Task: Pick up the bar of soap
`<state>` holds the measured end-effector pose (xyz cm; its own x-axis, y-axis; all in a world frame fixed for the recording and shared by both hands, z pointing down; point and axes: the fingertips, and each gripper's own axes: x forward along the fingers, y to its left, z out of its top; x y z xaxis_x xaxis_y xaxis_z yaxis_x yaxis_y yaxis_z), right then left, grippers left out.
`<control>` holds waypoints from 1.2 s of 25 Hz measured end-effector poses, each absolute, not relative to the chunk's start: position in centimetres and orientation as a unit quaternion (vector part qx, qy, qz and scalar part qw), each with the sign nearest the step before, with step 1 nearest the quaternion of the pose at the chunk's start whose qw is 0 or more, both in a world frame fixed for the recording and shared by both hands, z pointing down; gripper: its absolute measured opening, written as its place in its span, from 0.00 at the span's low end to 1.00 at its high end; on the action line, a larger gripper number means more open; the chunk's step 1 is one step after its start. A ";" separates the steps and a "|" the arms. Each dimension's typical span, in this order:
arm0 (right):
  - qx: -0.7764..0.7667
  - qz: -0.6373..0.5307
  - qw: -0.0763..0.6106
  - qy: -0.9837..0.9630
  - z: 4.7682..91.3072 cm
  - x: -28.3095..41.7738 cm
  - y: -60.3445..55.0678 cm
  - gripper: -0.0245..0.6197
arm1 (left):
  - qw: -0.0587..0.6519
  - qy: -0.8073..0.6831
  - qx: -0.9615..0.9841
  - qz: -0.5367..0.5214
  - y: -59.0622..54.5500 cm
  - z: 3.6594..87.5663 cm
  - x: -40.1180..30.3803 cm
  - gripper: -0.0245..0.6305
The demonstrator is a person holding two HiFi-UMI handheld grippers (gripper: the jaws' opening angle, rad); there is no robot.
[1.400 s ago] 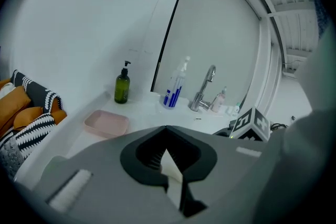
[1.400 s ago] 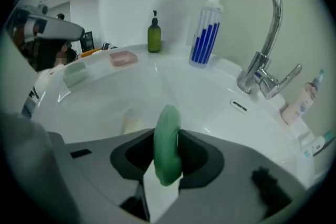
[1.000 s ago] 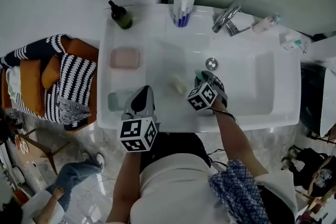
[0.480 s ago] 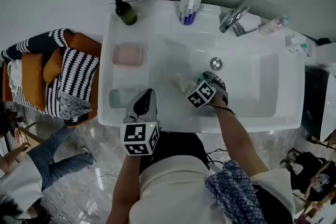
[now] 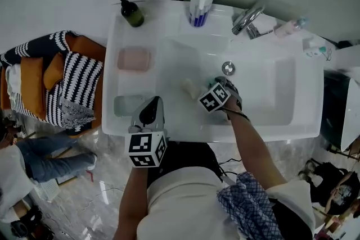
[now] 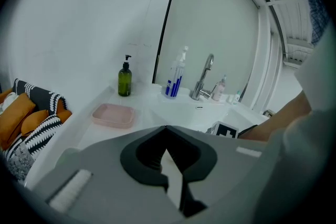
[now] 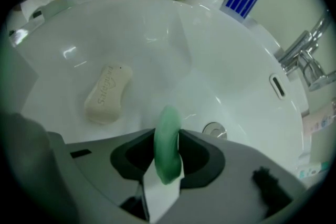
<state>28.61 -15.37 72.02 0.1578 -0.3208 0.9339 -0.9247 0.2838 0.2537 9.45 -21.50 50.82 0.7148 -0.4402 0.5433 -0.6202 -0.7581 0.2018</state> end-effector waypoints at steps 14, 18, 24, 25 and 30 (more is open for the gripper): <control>0.482 0.353 0.488 -0.636 72.0 27.4 -14.6 0.39 | 0.185 -0.299 0.905 0.239 -21.6 50.9 9.5 0.05; 0.476 0.360 0.482 -0.642 71.9 27.1 -14.4 0.41 | 0.179 -0.296 0.907 0.240 -21.4 50.7 9.6 0.05; 0.480 0.370 0.449 -0.656 71.2 26.9 -14.6 0.43 | 0.178 -0.297 0.906 0.243 -21.3 50.8 9.4 0.05; 0.489 0.370 0.437 -0.658 70.9 27.0 -14.6 0.43 | 0.179 -0.297 0.906 0.245 -21.3 51.0 9.5 0.05; 0.518 0.360 0.379 -0.677 67.9 26.9 -14.9 0.44 | 0.191 -0.294 0.905 0.240 -20.6 51.1 9.5 0.05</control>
